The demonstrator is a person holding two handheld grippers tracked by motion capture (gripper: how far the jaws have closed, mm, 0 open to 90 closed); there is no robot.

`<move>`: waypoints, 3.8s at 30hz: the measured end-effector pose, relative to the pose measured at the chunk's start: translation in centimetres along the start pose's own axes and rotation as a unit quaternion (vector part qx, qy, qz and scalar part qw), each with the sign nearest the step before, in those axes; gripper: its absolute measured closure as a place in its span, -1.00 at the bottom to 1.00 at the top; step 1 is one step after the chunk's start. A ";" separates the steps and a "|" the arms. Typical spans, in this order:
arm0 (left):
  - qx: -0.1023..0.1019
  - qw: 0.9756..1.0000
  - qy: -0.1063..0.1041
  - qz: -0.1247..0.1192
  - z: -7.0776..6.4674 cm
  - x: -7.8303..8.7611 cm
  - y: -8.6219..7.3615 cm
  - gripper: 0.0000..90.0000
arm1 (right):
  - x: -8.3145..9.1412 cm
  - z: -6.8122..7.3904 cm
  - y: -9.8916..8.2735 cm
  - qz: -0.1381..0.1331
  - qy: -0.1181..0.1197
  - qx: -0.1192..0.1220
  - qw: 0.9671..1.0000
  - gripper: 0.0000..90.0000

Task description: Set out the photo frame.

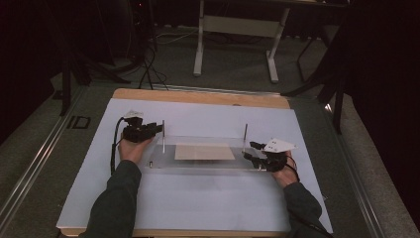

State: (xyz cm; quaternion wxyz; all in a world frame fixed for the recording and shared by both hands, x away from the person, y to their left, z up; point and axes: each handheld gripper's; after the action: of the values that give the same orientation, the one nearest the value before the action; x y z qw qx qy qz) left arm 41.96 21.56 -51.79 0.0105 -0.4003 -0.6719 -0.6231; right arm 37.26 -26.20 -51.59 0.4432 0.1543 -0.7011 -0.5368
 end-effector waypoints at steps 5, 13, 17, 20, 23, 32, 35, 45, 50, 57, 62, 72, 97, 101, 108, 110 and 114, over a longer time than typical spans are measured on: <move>-0.024 1.000 -0.004 -0.009 -0.5 0.6 -0.4 0.36 | 0.0 -0.1 0.2 0.003 0.002 -0.004 1.000 -0.02; -0.049 0.999 0.002 -0.021 -0.9 1.5 -1.1 0.36 | 0.0 -0.2 0.4 0.005 0.003 -0.009 1.000 -0.02; -0.062 0.998 0.010 -0.025 -0.9 2.1 -1.4 0.34 | 0.0 -0.3 0.6 0.008 0.006 -0.012 1.000 -0.02; -0.068 0.997 0.010 -0.031 -0.9 2.6 -1.8 0.34 | 0.0 -0.3 0.7 0.010 0.008 -0.014 1.000 -0.01; -0.074 0.997 0.009 -0.032 -0.9 2.8 -2.1 0.33 | 0.0 -0.4 0.8 0.011 0.009 -0.017 1.000 -0.01; -0.109 0.993 0.021 -0.039 -1.4 4.0 -3.0 0.29 | 0.0 -0.5 1.0 0.014 0.012 -0.017 1.000 0.01; -0.111 0.993 0.013 -0.047 -1.3 4.4 -3.3 0.29 | 0.0 -0.6 1.2 0.015 0.012 -0.018 1.000 0.03; -0.125 0.991 0.016 -0.039 -1.4 4.7 -3.9 0.28 | 0.0 -0.8 1.7 0.016 0.013 -0.029 0.999 0.06; -0.134 0.990 0.014 -0.039 -1.6 4.8 -4.0 0.28 | 0.0 -1.0 1.9 0.018 0.014 -0.033 0.999 0.06; -0.146 0.989 0.010 -0.033 -1.7 5.2 -4.7 0.27 | -0.1 -1.2 2.2 0.018 0.014 -0.041 0.999 0.06; -0.165 0.986 -0.003 -0.037 -2.4 5.0 -4.7 0.25 | -0.1 -1.4 2.4 0.016 0.014 -0.046 0.999 0.06; -0.177 0.982 -0.012 -0.058 -3.2 4.3 -3.5 0.26 | -0.2 -1.6 2.8 0.016 0.012 -0.055 0.998 0.06; -0.172 0.981 -0.007 -0.086 -3.6 3.2 -1.5 0.27 | -0.8 -2.9 3.8 -0.019 -0.008 -0.082 0.996 0.15; -0.171 0.981 -0.005 -0.087 -3.7 3.0 -1.3 0.25 | -0.8 -3.0 3.9 -0.024 -0.011 -0.084 0.996 0.15; -0.161 0.982 0.000 -0.097 -3.6 2.9 -1.2 0.22 | -1.0 -3.1 4.0 -0.029 -0.016 -0.087 0.996 0.16; -0.161 0.982 0.001 -0.099 -3.6 2.9 -1.2 0.21 | -1.0 -3.2 4.0 -0.030 -0.016 -0.089 0.995 0.16; -0.161 0.982 0.005 -0.098 -3.5 2.8 -0.9 0.21 | -1.1 -3.3 4.1 -0.031 -0.018 -0.090 0.995 0.17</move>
State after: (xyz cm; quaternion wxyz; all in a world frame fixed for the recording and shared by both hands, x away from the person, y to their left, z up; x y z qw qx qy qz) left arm 37.85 20.12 -50.31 -0.1125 -0.3258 -0.5986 -0.7231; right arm 41.52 -25.92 -48.36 0.4257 0.1252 -0.6530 -0.6137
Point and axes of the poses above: each handheld gripper's, and its own axes: x roughly backward along the jaws, y roughly out of its top, z roughly to its left, and after that the axes turned 4 degrees about -x, right-handed
